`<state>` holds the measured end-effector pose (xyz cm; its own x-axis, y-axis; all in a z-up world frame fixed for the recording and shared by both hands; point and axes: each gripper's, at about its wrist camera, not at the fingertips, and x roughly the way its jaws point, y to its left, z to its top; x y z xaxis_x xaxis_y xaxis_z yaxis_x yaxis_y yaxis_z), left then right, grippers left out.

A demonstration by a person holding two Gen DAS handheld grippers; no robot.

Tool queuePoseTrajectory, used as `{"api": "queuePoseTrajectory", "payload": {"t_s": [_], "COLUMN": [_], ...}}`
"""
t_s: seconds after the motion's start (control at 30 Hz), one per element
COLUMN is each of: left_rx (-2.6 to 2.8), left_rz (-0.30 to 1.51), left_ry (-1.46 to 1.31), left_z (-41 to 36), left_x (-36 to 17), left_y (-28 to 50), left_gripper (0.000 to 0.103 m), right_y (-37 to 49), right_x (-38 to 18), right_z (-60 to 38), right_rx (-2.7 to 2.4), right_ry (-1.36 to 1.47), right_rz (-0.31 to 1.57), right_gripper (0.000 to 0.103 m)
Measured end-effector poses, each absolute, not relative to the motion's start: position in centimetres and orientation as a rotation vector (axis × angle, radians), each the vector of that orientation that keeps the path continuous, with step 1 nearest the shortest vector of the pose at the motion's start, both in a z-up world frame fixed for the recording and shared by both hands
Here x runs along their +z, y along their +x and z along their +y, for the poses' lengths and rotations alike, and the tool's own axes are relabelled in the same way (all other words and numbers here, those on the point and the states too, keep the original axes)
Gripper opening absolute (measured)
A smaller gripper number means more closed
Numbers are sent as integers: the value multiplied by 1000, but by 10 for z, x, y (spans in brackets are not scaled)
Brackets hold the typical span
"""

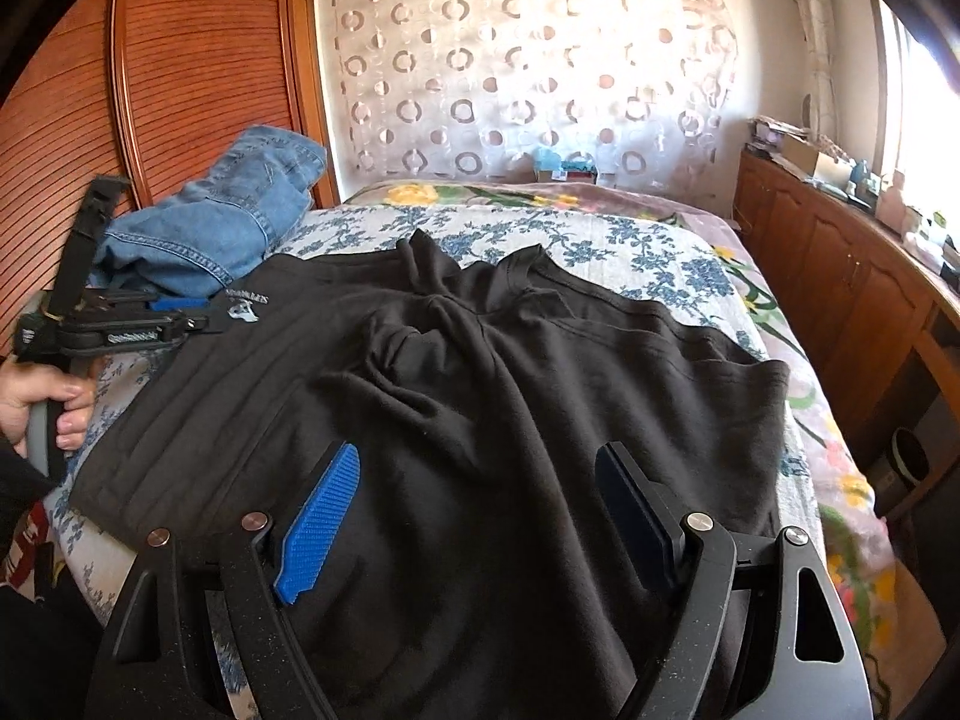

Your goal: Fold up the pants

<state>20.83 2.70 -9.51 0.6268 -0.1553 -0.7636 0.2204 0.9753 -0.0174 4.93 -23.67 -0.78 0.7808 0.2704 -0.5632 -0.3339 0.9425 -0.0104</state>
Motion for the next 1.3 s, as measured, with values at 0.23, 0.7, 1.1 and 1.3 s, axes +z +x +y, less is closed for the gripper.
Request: {"api": "queuePoseTrajectory", "payload": {"t_s": [0.23,0.7,1.1,1.3], "left_rx": [-232,-251,-260,-265], "left_rz": [784,794,873,858], "left_ry": [106,95,104,107], "left_z": [23,25,18,14], "left_x": [-75,-58,-82,-76], "left_y": [191,193,230,222], "left_gripper": [5,48,21,6], "right_y": [17,1,13,14], "right_x": [-9,4,5,4], "right_z": [-271,-278,-266,-273], "right_rx": [280,258,285,275], "right_ry": [-97,-91,-96,-79], "right_rz": [605,587,575,586], "right_gripper": [83,83,83,83]}}
